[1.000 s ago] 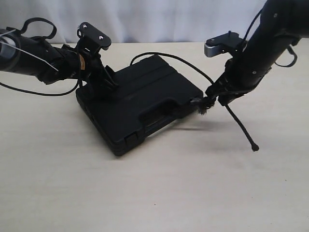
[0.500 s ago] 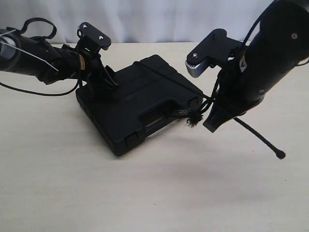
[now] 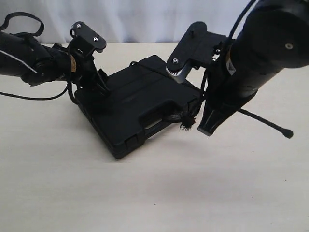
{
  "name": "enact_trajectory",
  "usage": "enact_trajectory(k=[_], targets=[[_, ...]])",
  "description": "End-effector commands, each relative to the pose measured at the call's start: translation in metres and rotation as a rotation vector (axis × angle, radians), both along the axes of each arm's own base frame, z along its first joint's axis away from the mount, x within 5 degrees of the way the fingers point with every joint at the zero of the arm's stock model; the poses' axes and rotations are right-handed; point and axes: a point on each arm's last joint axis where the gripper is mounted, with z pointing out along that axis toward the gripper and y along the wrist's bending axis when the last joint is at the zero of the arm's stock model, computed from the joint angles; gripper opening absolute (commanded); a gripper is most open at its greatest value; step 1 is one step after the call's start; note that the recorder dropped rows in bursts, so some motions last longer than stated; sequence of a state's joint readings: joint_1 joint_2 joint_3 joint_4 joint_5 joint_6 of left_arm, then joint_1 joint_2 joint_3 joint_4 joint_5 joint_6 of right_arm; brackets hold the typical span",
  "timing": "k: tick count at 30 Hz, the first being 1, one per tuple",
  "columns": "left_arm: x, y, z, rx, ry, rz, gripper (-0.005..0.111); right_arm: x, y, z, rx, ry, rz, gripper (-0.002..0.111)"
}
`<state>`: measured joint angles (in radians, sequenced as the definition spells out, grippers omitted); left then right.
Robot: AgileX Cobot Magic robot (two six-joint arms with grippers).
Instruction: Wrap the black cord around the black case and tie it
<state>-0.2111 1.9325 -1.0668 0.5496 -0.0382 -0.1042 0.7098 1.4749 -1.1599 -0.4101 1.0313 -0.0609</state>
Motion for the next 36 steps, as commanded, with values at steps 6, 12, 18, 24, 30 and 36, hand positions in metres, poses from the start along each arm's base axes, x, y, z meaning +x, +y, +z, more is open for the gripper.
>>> enact_trajectory(k=[6, 12, 18, 24, 30, 36], targets=[[-0.038, -0.054, 0.007, -0.165, -0.241, -0.400, 0.054, 0.016, 0.018, 0.035, 0.175, -0.219, 0.086, 0.004], [-0.039, -0.050, 0.029, -0.192, -0.288, -0.377, 0.054, 0.024, 0.019, 0.053, 0.186, -0.332, 0.092, 0.004], [-0.046, -0.044, 0.062, -0.191, -0.332, -0.334, 0.054, 0.026, 0.017, 0.069, 0.145, -0.365, 0.105, 0.004], [-0.050, -0.042, 0.074, -0.191, -0.354, -0.324, 0.054, 0.021, 0.005, 0.061, -0.045, -0.258, 0.132, 0.004], [-0.051, -0.047, 0.080, -0.261, -0.396, -0.361, 0.054, 0.023, -0.003, 0.064, -0.168, -0.285, 0.143, 0.004], [-0.062, -0.063, 0.089, -0.326, -0.479, -0.586, 0.054, 0.026, -0.001, 0.067, -0.170, -0.334, 0.178, 0.004]])
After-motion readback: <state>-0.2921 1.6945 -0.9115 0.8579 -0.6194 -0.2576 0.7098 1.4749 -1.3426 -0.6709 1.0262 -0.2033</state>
